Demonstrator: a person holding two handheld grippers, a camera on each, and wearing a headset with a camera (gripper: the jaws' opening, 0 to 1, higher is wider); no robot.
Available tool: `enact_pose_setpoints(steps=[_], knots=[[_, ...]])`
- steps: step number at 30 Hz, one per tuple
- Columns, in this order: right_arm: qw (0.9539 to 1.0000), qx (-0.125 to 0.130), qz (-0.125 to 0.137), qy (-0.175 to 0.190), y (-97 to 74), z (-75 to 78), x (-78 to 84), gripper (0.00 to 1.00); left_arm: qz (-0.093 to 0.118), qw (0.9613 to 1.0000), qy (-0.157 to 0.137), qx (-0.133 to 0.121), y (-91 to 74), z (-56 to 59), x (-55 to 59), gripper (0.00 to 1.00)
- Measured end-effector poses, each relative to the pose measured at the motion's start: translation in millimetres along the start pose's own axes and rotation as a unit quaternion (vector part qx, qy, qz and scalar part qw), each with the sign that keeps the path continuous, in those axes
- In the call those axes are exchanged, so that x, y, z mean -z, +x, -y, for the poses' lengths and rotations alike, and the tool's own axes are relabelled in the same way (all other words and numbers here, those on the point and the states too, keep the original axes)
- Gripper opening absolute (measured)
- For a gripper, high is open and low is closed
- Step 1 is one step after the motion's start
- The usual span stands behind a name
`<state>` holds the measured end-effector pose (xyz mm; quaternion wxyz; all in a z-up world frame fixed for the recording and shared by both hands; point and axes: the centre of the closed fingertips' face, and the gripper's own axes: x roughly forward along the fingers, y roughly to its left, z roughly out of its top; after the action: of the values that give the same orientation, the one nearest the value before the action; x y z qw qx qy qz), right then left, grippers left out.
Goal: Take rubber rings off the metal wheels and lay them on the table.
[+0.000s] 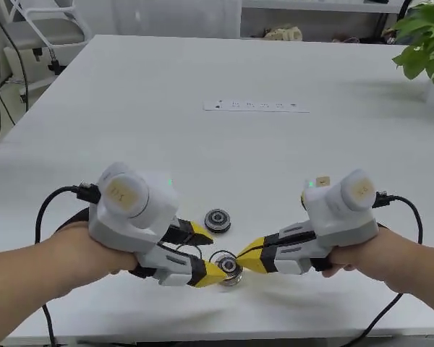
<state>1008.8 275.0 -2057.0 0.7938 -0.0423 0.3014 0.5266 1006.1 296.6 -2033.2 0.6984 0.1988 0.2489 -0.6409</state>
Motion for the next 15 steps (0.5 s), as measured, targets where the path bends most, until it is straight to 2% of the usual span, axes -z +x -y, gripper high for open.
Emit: enact_pose_setpoints(steps=[9, 15], knots=[[1.0000, 0.001, 0.005, 0.001, -0.9, -1.1, -4.1, 0.00, 0.009, 0.9999, -0.008, -0.012, -17.9, -2.1, 5.5, 0.41], [0.9999, 0.005, 0.012, 0.005, -3.9, 1.4, -7.7, 0.00, 0.021, 0.9993, -0.016, -0.027, -32.6, -6.5, 6.4, 0.44]])
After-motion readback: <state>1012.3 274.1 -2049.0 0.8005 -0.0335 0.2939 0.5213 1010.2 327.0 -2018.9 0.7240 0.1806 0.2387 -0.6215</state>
